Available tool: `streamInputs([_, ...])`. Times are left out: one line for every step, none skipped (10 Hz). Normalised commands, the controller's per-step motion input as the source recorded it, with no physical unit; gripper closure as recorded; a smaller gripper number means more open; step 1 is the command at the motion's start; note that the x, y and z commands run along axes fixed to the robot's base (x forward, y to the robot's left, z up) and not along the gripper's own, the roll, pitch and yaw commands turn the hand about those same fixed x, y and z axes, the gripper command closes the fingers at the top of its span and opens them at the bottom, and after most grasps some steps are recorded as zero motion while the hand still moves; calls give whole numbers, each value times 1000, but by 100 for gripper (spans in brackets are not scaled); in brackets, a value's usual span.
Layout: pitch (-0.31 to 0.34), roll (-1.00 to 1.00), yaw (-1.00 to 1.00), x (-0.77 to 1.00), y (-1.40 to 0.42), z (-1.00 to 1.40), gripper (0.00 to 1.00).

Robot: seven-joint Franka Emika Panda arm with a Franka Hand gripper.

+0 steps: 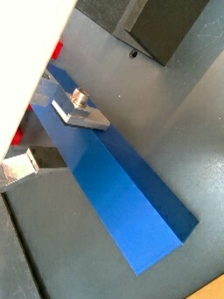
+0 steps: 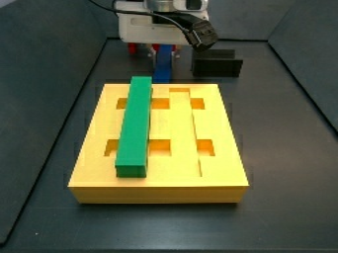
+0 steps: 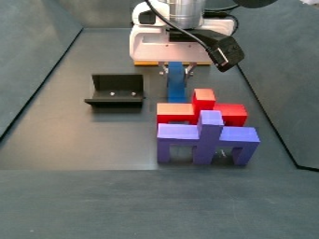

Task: Pick up the blue object. Move up. Move to above the board. Insert the blue object.
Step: Pick up the blue object.

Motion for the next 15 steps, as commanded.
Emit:
streamInputs([0,0,0,0,0,0,100])
streamInputs([0,0,0,0,0,0,100])
streamInputs([0,0,0,0,0,0,100])
streamInputs([0,0,0,0,0,0,100])
streamInputs([0,0,0,0,0,0,100])
streamInputs([0,0,0,0,0,0,100])
streamInputs([0,0,0,0,0,0,100])
streamInputs([0,0,0,0,0,0,100])
streamInputs([0,0,0,0,0,0,100])
streamInputs([0,0,0,0,0,0,100])
streamInputs([0,0,0,0,0,0,100])
streamInputs([0,0,0,0,0,0,100])
streamInputs([0,0,0,0,0,0,100])
streamInputs([0,0,0,0,0,0,100])
streamInputs([0,0,0,0,0,0,100])
